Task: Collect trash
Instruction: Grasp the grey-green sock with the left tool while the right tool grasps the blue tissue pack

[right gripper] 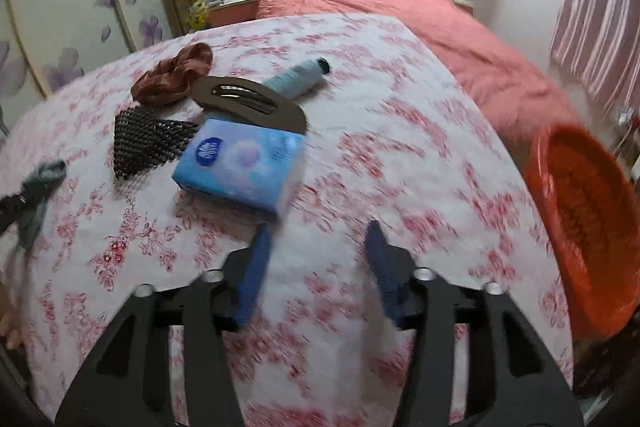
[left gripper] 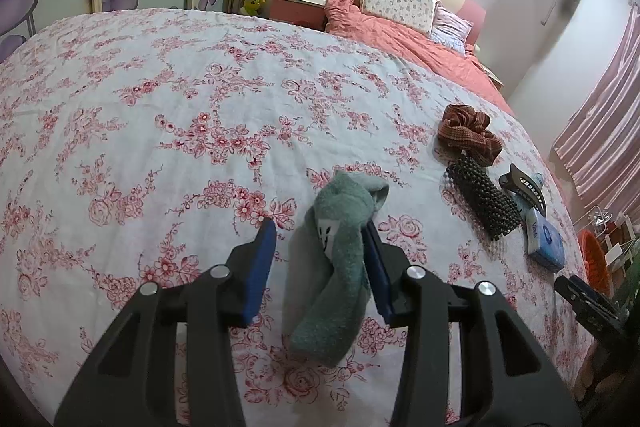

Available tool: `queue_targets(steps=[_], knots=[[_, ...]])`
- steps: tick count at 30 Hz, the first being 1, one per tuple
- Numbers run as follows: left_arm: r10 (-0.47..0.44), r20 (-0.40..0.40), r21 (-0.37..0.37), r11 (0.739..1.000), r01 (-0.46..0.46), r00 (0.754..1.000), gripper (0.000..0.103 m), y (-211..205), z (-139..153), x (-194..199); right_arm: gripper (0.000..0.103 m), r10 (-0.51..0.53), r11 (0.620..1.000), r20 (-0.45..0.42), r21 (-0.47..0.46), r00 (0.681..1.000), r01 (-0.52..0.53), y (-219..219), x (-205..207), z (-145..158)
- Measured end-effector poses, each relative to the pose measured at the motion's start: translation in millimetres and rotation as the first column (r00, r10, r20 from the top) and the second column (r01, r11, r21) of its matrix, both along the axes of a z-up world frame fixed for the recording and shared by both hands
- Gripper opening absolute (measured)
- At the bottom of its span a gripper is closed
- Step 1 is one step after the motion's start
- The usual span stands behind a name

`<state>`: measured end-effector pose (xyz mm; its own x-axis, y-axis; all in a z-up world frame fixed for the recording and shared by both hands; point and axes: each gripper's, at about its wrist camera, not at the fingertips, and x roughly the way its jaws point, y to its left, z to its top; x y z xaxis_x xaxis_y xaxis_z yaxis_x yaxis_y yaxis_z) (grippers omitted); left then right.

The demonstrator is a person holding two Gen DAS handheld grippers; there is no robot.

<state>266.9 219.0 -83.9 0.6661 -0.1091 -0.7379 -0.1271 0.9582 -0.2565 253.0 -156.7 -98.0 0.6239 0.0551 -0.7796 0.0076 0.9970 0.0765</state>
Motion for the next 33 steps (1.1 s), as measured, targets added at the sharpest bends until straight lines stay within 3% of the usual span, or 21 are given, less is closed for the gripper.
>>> queue_targets(steps=[4,10,11,13,18,21,23,33], knots=[[0.000,0.000,-0.001,1.000,0.000,1.000,0.044,0,0,0,0.077,0.028,0.999,0.026,0.036,0.999,-0.029,1,4,5],[0.000,0.000,-0.001,1.000,0.000,1.000,0.044,0,0,0,0.079,0.032,0.997,0.021,0.069,0.999,-0.034,21,25,10],[0.000,0.000,0.000,1.000,0.000,1.000,0.044,0,0,0,0.086,0.028,0.996,0.023,0.085,0.999,-0.030,24,26,12],[0.000,0.000,0.000,1.000,0.000,1.000,0.044,1,0,0,0.090,0.008,0.995,0.024,0.101,1.000,-0.010,32,28,12],[0.000,0.000,-0.001,1.000,0.000,1.000,0.044,1,0,0,0.090,-0.076,0.995,0.007,0.060,0.997,0.076,46,42,6],[0.000,0.001,-0.003,1.000,0.000,1.000,0.044,1,0,0,0.077,-0.091,0.993,-0.012,0.072,0.996,0.092,45,47,1],[0.000,0.000,-0.002,1.000,0.000,1.000,0.044,1,0,0,0.075,-0.079,0.994,-0.010,0.071,0.997,0.079,43,44,0],[0.000,0.000,-0.003,1.000,0.000,1.000,0.044,1,0,-1,0.076,-0.156,0.988,0.012,0.021,0.988,0.156,-5,12,-3]])
